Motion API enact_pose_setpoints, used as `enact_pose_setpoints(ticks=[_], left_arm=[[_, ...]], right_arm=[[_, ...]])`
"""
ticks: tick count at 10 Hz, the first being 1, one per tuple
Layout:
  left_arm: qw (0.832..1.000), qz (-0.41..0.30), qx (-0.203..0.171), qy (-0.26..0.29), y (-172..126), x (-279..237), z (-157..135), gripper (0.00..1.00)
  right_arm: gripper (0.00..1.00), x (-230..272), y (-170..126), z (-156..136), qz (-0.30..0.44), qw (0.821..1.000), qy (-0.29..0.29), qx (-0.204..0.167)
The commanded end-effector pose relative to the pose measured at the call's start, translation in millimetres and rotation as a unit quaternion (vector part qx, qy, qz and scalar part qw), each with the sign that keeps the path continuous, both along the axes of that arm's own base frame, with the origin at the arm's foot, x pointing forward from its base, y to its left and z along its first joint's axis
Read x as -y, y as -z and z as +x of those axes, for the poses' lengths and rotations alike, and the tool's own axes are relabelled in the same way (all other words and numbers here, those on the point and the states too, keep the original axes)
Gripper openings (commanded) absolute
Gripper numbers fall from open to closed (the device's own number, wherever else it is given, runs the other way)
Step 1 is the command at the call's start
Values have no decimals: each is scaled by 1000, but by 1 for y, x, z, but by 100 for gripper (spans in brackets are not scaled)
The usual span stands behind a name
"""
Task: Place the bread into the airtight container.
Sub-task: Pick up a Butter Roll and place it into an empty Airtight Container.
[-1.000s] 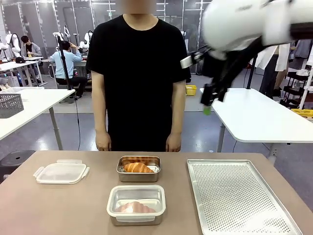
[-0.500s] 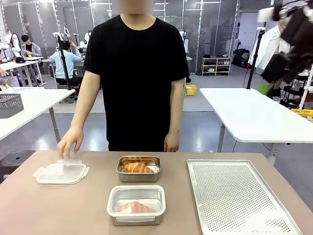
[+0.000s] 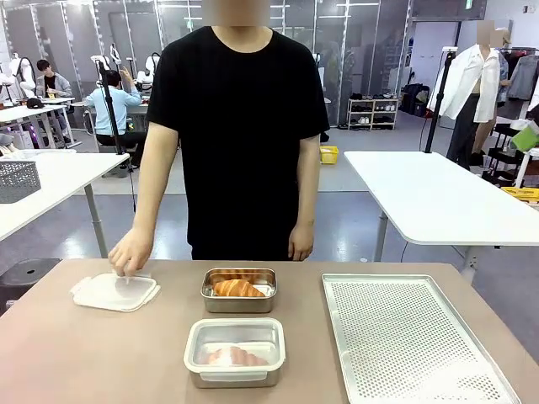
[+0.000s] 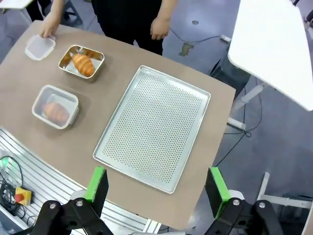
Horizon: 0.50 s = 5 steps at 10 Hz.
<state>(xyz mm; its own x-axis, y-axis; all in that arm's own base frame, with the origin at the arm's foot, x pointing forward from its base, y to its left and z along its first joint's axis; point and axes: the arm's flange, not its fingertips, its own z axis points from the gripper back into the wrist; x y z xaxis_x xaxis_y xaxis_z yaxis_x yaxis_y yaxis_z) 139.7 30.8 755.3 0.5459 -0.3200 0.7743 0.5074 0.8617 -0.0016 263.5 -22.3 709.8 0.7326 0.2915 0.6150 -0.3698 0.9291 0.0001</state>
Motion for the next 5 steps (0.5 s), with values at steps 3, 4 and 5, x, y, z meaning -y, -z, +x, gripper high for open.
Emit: enact_pose_setpoints(ticks=[3,4,5], left_arm=[[1000,1,3,2,-3,1,-2,100],[1000,1,3,2,-3,1,-2,100],[1000,1,3,2,-3,1,-2,100]], right_arm=[[100,-6,-6,-2,-10,1000,-6,4],[100,-6,-6,-2,-10,1000,-6,4],[100,-6,-6,-2,-10,1000,-6,4]])
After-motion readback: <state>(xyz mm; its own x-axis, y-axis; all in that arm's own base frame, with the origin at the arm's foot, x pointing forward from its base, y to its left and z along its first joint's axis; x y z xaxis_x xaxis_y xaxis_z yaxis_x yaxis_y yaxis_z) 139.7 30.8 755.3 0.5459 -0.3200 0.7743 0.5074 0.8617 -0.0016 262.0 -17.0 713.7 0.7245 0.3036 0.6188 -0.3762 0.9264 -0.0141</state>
